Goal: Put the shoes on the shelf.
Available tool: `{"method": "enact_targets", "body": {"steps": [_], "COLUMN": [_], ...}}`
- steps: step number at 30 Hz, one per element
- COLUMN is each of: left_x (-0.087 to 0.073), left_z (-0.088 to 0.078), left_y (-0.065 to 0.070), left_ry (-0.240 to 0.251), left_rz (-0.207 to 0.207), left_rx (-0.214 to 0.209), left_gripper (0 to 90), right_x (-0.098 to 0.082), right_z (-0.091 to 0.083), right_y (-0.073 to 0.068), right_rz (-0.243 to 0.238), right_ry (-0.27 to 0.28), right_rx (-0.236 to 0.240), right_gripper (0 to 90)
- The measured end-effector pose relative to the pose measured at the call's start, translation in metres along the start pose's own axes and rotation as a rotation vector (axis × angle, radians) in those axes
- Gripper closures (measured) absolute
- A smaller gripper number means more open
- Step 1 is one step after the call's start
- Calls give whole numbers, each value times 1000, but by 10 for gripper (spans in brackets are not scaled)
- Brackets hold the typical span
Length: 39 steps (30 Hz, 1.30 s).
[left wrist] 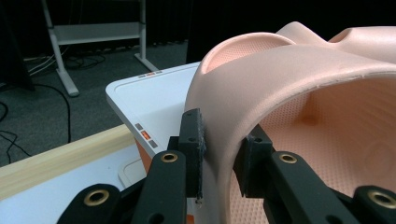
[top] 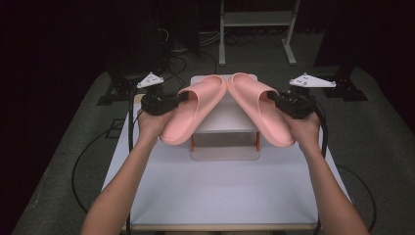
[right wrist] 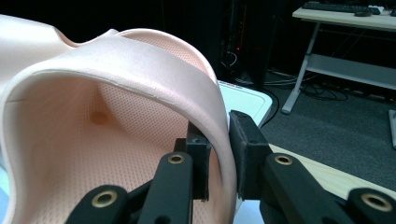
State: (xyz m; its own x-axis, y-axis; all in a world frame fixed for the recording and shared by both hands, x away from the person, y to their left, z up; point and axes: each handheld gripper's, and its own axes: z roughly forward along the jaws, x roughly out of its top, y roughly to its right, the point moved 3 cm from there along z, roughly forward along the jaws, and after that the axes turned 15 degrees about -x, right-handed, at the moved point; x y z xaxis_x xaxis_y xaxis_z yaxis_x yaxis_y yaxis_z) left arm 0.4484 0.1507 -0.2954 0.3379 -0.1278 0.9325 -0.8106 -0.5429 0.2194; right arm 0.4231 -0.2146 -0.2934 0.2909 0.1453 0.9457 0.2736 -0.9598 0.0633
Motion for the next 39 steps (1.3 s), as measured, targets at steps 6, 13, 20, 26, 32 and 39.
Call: {"method": "enact_targets", "body": {"steps": [6,13,20,26,32,39], "left_x": [2,3,5,7,8,9], "left_z": [5,11,14,16,19,23], "left_y": [-4,-9,-12,-13,-15,-16], "left_ry": [-2,2,9,10,17,19], "left_rz": [-14,-37,-49,-55,-66,-78], "left_rx": [10,18,28,36,38,49], "left_gripper": [741,732,721,698,692,679], "right_x": [0,-1,2,4,6,5], "right_z": [6,14,18,22,25,32], "right_y": [1,3,1,-1,-3,-3], "right_rz": [18,29,25,29,39,51], "right_ry": [-7,-18,-29,-35,-35,-51], "right_rx": [-5,-12,-21,-30,-30,-31], "right_gripper": [771,771,766,760,750,742]}}
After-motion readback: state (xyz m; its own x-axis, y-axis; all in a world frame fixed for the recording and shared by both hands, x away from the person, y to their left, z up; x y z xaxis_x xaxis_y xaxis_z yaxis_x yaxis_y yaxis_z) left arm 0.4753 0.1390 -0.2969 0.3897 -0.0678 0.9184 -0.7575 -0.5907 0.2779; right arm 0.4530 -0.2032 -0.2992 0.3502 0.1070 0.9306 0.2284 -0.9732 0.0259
